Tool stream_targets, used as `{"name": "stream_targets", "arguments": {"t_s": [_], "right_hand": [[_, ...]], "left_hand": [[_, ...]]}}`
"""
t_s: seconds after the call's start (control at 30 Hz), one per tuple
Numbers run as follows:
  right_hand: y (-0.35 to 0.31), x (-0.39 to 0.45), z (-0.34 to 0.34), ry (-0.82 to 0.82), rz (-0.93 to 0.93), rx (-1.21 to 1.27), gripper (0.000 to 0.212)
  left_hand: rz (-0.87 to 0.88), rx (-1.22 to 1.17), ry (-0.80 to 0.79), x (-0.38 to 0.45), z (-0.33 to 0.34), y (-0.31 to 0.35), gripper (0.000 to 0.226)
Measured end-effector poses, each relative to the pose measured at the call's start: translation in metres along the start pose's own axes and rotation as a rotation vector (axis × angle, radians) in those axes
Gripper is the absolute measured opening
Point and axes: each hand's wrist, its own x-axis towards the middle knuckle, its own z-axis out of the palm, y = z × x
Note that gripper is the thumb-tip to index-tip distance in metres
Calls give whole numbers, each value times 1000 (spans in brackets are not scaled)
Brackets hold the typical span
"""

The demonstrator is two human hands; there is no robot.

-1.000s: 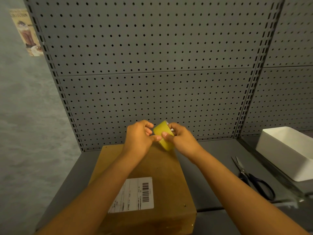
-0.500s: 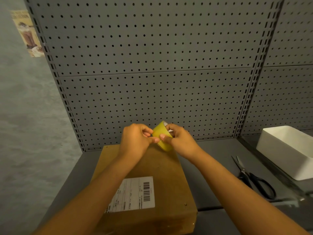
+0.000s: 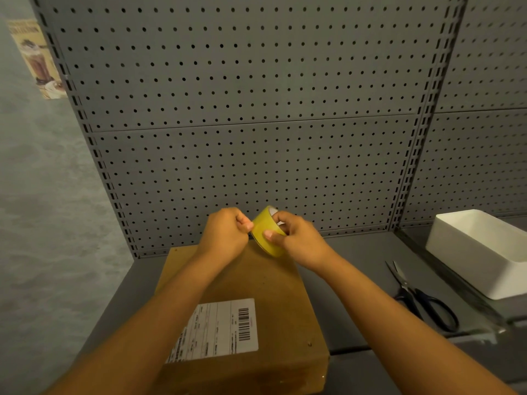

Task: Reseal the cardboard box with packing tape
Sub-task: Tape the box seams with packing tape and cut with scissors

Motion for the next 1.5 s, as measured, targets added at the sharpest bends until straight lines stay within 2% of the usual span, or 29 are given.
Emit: {"name": "stream_targets", "arguments": {"t_s": [0.2,0.37,0.47,0.53,0.63,0.77,0.93,1.13,1.3,1.5], "right_hand": [[-2,0,2,24,-16,-70,30],[-5,0,4,56,-44,-141,27],[-6,1,4,36,-39,-145,21],[-6,1,2,30,-17,-119,24],[-3,2,-2,21,18,-37,34],[-2,2,-2,17,13,-10,18],[-3,1,-1,17,-5,-16,16],[-3,0,1,17,-4,-41,18],[-4,0,3,32,7,-73,36],[-6,-1,3,49,4,-114,40]], "left_hand": [[-61,132,-83,1,6,5,8],[-143,-99,-239,-1,-2,12,20],[-94,-111,-113,4,-11,12,18],[-87,-116,-55,6,-14,6,20],[-84,-69,-87,3,-12,-3,17],[-73,-99,-37,-1,-4,-6,8],[-40,-104,48,-2,-5,-4,6],[-41,-63,47,0,-2,-2,7],[-59,28,17,0,3,0,18],[-91,48,-85,2,5,4,14]]}}
